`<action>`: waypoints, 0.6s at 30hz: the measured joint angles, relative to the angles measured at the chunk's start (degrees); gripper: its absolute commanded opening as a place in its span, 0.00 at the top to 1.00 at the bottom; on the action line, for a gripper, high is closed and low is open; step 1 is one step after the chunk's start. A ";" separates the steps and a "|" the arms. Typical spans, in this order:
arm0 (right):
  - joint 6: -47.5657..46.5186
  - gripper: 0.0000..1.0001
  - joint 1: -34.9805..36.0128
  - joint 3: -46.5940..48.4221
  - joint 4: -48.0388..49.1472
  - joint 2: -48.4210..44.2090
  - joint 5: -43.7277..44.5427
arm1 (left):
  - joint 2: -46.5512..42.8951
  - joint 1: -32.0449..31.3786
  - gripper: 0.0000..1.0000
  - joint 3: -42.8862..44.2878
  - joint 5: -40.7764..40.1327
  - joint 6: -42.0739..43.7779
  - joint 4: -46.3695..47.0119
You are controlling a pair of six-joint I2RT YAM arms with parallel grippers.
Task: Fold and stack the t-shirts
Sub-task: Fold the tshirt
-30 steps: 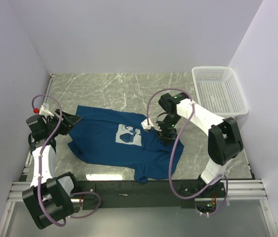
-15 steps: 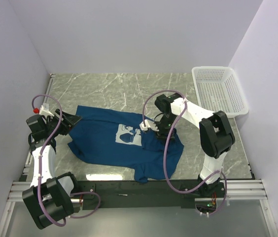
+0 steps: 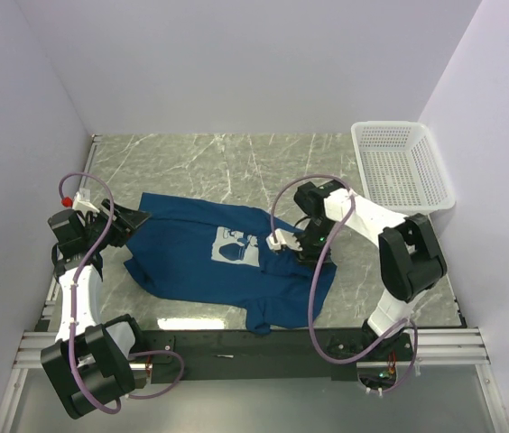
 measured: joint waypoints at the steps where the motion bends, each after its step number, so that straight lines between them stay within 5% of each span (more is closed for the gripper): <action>1: 0.00 0.44 -0.39 -0.39 -0.04 -0.57 0.11 | 0.00 0.00 0.34 0.00 0.00 0.00 0.00; 18: -2.91 0.42 -4.92 3.08 0.74 -5.14 -5.18 | 0.00 0.00 0.35 -0.22 0.00 -0.07 0.50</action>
